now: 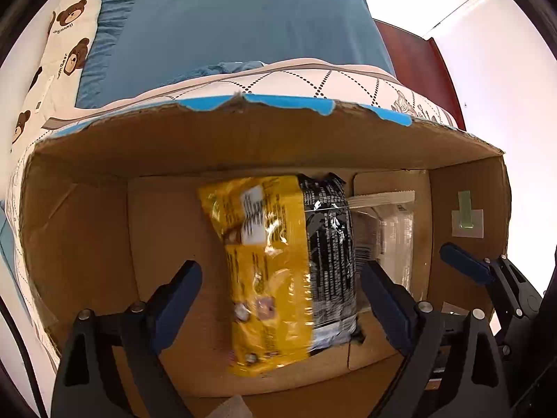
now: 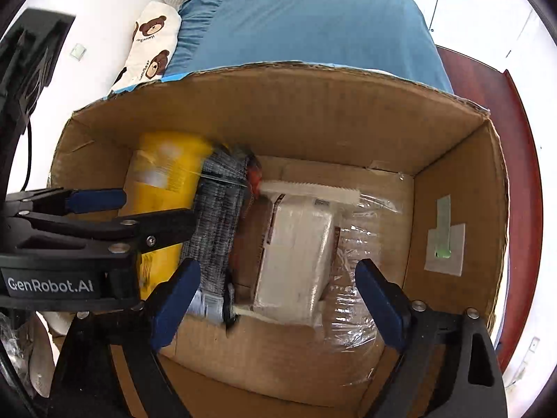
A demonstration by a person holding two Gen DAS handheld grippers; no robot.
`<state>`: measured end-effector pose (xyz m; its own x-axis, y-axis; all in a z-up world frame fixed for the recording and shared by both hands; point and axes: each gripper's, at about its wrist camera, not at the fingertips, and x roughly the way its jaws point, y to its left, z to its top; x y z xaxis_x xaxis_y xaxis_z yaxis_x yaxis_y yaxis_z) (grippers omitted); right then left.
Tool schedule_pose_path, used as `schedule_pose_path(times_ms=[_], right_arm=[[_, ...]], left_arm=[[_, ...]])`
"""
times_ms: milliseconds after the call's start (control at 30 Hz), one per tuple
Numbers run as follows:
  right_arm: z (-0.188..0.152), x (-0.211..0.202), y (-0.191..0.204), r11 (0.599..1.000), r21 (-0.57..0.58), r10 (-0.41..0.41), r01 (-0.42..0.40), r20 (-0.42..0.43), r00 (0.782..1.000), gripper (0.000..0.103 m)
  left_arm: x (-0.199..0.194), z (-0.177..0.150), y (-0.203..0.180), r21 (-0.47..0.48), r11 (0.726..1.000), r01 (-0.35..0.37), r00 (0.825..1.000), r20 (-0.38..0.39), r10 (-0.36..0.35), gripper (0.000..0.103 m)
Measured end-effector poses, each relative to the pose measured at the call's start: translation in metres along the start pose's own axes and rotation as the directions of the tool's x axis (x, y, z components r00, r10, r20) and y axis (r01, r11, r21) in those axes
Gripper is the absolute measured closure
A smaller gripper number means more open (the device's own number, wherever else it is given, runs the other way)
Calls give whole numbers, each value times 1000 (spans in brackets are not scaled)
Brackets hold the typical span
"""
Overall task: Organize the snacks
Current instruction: 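Lower both packets into the box and open both tools, then grasp the panda-print orange bag with the left tool while the right tool grasps the yellow egg-cake bag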
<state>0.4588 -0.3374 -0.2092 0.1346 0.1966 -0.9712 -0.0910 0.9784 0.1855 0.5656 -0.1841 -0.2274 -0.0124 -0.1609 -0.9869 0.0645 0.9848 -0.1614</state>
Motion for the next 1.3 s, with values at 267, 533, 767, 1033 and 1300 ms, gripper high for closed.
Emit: schedule_pose_path(times_ms=[267,533,767,1033,1300], right_arm=[[-25,-21,2,998,31,-54,52,61,997,10],[-71,-71,23,990,26,-141,138,164,976,10],[-114,-94,32,990,55,-142,133,213,967,10],[-157,-118,43,990,71,-134,119,262,956,10],[-202,-146,55,993,84,-99,78,289,952,10]], left_arm=[[-30,-31,-3,-13,999,-44,990,130,46,10],[-76,-81,-7,-13,996,-83,950,302,83,10],[-100,-125,-7,-3,992,-124,919,377,116,10],[-121,-176,-9,9,993,-119,906,409,105,10],[-128,-228,-8,12,994,-111,907,410,97,10]])
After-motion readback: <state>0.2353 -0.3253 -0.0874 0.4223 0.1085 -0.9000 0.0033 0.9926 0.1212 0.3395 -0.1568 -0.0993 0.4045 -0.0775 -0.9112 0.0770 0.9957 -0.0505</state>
